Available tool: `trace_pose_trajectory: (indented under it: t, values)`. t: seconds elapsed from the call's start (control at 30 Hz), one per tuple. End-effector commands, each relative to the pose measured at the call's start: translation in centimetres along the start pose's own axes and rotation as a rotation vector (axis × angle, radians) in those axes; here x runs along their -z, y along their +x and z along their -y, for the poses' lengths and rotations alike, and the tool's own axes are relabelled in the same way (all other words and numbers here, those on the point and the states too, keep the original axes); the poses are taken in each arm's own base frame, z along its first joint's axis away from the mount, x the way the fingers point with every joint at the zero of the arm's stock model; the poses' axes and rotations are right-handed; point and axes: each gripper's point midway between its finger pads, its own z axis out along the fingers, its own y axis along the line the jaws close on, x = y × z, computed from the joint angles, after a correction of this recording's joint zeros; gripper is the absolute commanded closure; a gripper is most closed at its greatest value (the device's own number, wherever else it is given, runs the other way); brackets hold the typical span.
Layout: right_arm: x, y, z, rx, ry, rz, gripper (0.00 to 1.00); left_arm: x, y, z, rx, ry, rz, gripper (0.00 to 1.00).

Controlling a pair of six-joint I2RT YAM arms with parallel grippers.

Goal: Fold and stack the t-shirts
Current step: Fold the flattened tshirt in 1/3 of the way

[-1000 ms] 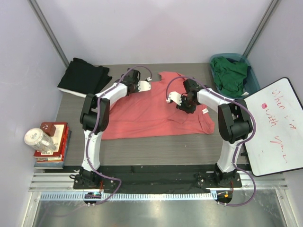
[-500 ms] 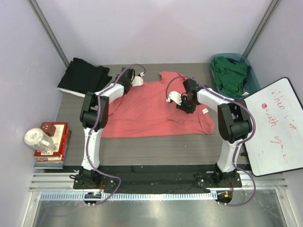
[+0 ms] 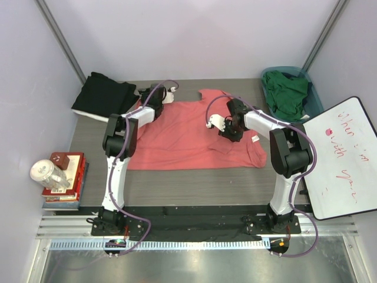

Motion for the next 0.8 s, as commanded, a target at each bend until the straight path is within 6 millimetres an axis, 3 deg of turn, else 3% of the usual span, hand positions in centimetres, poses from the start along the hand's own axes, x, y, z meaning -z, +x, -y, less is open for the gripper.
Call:
trace_pose_trajectory:
  t: [0.0,0.2,0.37,0.6,0.77]
  values:
    - [0.4,-1.2,0.8,0.000,0.025,0.024,0.70,-0.8,1.1,-4.4,0.081,-0.181,-0.064,0.46]
    - [0.4,-1.2,0.5,0.002,0.020,0.022,0.70,-0.9,1.6,-4.5,0.071,-0.179,-0.068,0.42]
    - [0.5,-1.2,0.5,0.005,0.022,0.020,0.70,-1.0,2.1,-3.5,0.042,-0.161,-0.070,0.34]
    - [0.2,-1.3,0.1,0.005,0.007,0.021,0.70,-2.2,4.6,-5.1,0.046,-0.257,-0.156,0.15]
    - [0.0,-1.5,-0.3,0.006,-0.004,0.023,0.69,-2.9,6.1,-7.0,0.081,-0.327,-0.210,0.11]
